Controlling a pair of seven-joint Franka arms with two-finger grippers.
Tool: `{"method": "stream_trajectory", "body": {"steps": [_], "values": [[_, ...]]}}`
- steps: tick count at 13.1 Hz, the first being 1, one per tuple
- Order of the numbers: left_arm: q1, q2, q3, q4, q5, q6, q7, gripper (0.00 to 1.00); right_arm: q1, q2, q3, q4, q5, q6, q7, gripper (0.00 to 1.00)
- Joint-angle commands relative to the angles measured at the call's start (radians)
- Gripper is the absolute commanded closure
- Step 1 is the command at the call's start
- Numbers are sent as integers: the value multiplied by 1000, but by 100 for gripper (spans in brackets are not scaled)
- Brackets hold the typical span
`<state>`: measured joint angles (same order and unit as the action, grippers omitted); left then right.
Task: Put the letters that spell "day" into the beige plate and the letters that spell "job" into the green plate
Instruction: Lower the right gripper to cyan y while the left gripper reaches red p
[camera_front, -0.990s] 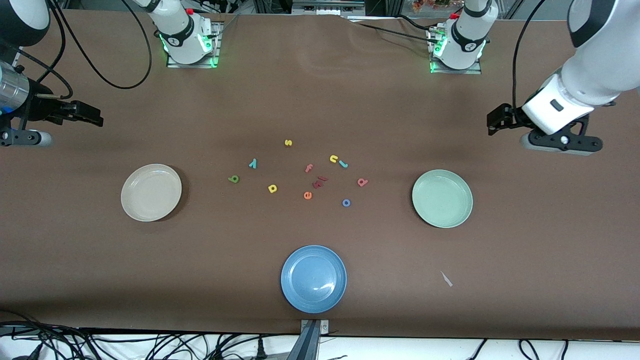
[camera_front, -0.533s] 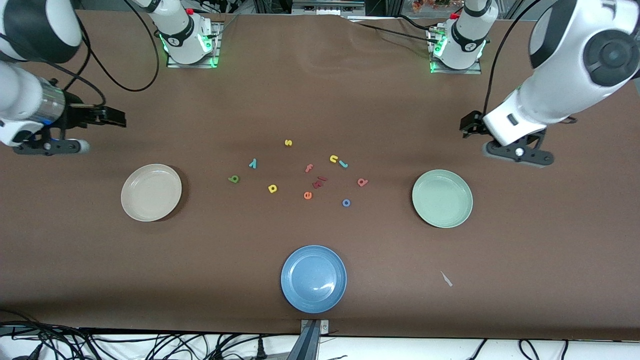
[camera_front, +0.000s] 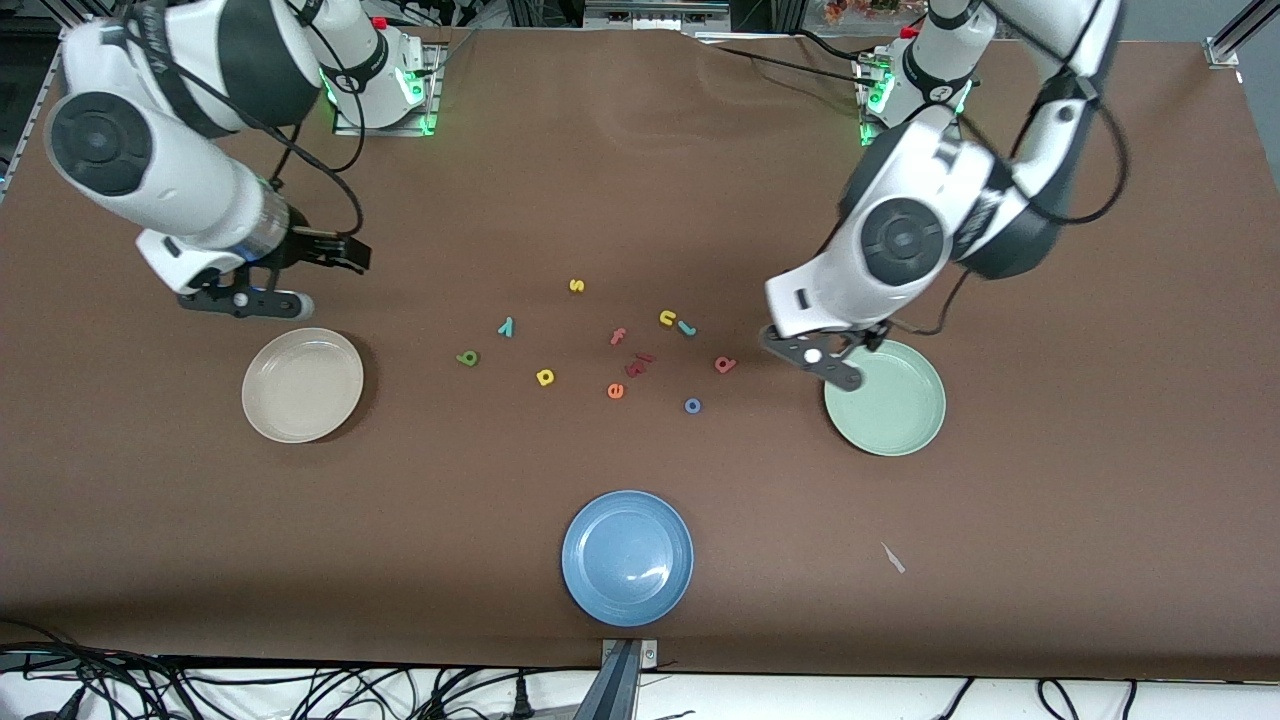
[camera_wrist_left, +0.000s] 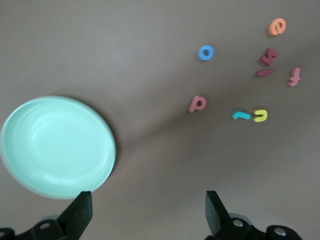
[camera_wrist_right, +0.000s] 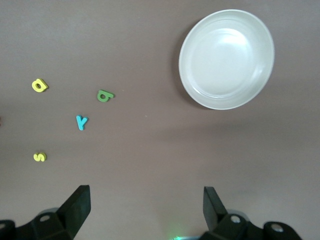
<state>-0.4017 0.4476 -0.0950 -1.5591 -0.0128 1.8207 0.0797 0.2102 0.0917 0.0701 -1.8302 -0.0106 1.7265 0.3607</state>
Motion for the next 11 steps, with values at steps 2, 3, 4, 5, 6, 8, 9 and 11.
{"method": "stream_trajectory", "body": {"steps": [2, 3, 4, 5, 6, 8, 9, 11], "values": [[-61, 175, 14, 50, -10, 206, 170, 0, -5, 3, 54, -110, 9, 146, 69, 0], [-72, 218, 14, 50, -7, 273, 173, 0, -3, 29, 62, -113, 11, 175, 79, 0], [-104, 235, 14, 39, 0, 313, 173, 1, -2, 63, 68, -113, 11, 204, 93, 0], [-117, 238, 14, 30, 0, 316, 173, 6, -2, 95, 71, -113, 11, 238, 112, 0], [-117, 256, 14, 22, 0, 321, 175, 16, 9, 132, 77, -113, 11, 278, 139, 0], [-120, 286, 14, 22, 0, 328, 181, 34, 55, 219, 83, -113, 9, 398, 203, 0], [-120, 287, 14, 22, 4, 328, 193, 34, 76, 246, 83, -113, 5, 427, 231, 0], [-115, 289, 15, 19, 4, 330, 253, 34, 100, 293, 82, -113, 3, 491, 245, 0]]}}
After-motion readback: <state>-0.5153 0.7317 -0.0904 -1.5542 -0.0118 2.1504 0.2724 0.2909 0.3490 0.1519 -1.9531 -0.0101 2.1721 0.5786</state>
